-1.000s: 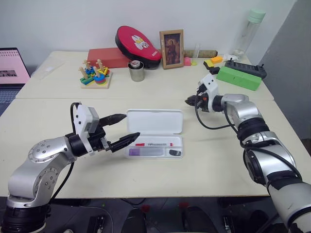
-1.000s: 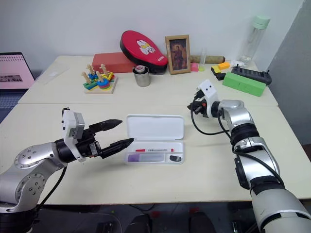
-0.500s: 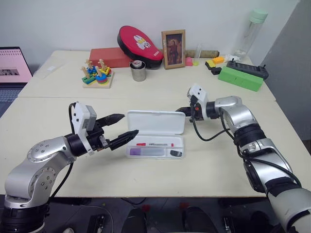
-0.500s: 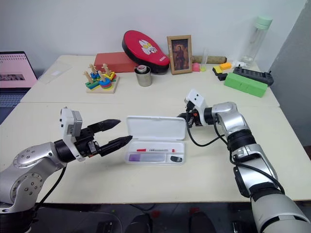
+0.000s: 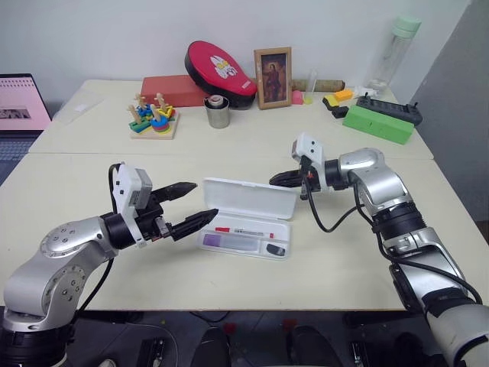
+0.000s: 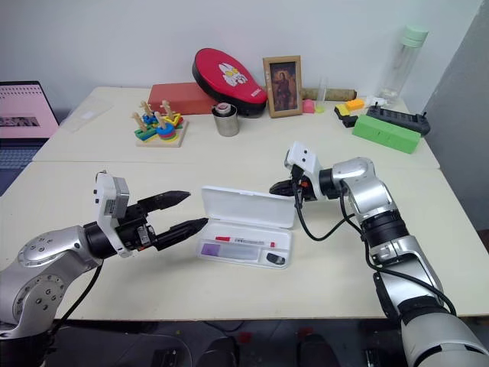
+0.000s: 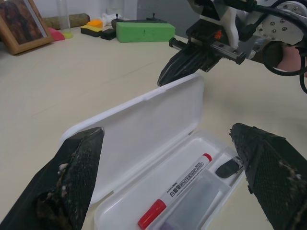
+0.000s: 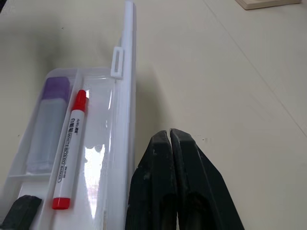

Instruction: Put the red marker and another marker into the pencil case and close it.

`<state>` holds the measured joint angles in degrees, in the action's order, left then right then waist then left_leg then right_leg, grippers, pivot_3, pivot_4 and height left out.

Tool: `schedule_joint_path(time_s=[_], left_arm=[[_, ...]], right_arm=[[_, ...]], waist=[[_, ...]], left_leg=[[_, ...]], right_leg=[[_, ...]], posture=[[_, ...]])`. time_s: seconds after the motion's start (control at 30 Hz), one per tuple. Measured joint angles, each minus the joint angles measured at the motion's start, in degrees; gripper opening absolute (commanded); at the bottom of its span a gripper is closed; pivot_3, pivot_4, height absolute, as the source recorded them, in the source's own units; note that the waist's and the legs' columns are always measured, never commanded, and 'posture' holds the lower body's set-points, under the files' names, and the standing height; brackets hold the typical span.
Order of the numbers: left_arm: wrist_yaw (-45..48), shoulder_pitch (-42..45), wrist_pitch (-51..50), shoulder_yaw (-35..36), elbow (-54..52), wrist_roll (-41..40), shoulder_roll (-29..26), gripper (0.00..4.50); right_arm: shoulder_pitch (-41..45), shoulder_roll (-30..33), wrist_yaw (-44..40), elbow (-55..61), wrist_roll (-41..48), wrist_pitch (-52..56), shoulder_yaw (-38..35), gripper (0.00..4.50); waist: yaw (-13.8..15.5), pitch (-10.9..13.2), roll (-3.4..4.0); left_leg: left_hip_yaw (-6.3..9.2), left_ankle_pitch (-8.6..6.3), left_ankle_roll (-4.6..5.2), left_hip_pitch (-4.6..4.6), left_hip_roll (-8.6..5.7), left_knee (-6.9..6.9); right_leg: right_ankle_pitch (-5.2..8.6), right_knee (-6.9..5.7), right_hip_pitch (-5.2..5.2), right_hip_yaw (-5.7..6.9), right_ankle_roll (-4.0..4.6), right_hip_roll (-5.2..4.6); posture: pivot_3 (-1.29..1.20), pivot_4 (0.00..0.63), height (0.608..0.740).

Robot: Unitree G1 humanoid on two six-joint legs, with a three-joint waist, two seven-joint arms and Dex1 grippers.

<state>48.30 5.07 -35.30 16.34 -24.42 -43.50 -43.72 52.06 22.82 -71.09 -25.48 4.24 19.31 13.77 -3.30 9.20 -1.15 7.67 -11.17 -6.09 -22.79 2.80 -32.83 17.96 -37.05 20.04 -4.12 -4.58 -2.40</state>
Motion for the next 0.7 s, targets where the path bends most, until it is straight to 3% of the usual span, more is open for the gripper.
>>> schedule_joint_path(time_s=[0.23,0.47,0.7], left_arm=[[2.4,-5.36,-1.88,4.82,-1.61,-1.62,-4.22,4.5],[3.67,-7.44,-2.15,6.65,-1.84,-1.88,-5.2,4.5],[3.72,-8.49,-2.7,7.4,-2.21,-2.68,-5.5,4.5]], right_arm=[[-3.59,0.98,-1.97,5.74,0.36,-0.35,1.68,0.05],[-6.96,1.08,-3.07,11.98,0.2,-3.73,4.67,0.05],[-8.9,2.19,-0.87,15.05,-5.36,-11.09,9.28,0.05]], waist=[[0.01,0.0,0.0],[0.08,0.0,-0.01],[0.08,-0.04,-0.06]], left_leg=[[0.0,0.0,0.0,0.01,0.0,0.01],[0.0,0.0,0.0,0.01,0.0,0.0],[0.0,0.0,0.0,0.03,0.01,0.01]], right_leg=[[0.01,0.01,0.0,0.0,0.0,0.0],[0.01,0.01,0.0,0.0,0.0,0.0],[0.01,0.02,-0.01,0.0,0.0,0.0]], posture=[[0.0,0.15,0.74],[0.0,0.15,0.74],[0.0,0.15,0.74]])
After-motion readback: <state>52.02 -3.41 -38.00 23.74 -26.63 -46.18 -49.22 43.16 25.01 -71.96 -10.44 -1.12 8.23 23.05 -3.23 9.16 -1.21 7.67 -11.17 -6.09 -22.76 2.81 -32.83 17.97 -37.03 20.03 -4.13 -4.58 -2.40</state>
